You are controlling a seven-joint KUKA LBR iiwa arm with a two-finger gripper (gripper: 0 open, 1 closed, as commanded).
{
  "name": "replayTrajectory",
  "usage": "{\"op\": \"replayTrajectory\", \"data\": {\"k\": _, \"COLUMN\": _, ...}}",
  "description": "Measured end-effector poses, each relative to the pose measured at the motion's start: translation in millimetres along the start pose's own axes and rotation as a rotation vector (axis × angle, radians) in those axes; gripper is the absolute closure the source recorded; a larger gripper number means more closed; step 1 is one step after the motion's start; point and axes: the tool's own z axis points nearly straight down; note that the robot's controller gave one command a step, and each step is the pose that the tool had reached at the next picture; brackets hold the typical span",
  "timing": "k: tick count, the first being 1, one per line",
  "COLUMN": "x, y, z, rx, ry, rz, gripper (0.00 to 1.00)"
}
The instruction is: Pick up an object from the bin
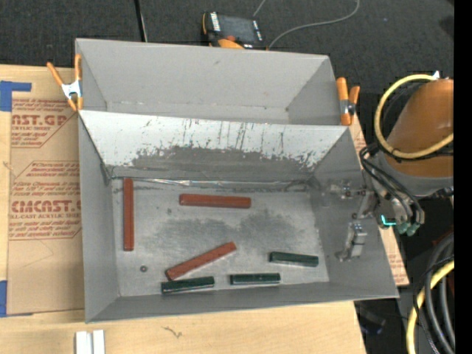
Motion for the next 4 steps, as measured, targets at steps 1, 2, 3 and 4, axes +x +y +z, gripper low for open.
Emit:
{"op": "replayTrajectory", "data": {"k": 1, "x": 2.4, "y": 37, "z": 137, "rx": -0.002, "ry": 0.001, "rz": -0.041, "gripper": 0.00}}
{"op": "replayTrajectory", "data": {"k": 2, "x": -0.5, "y": 44, "z": 151, "rx": 0.001, "ry": -0.012, "rz": -0.042, "gripper": 0.00}}
{"op": "replayTrajectory", "data": {"k": 3, "x": 0.8, "y": 45, "z": 151, "rx": 0.001, "ry": -0.007, "rz": -0.043, "gripper": 1.00}}
{"op": "replayTrajectory", "data": {"k": 4, "x": 0.5, "y": 2, "z": -19, "rx": 0.004, "ry": -0.015, "rz": -0.086, "gripper": 1.00}}
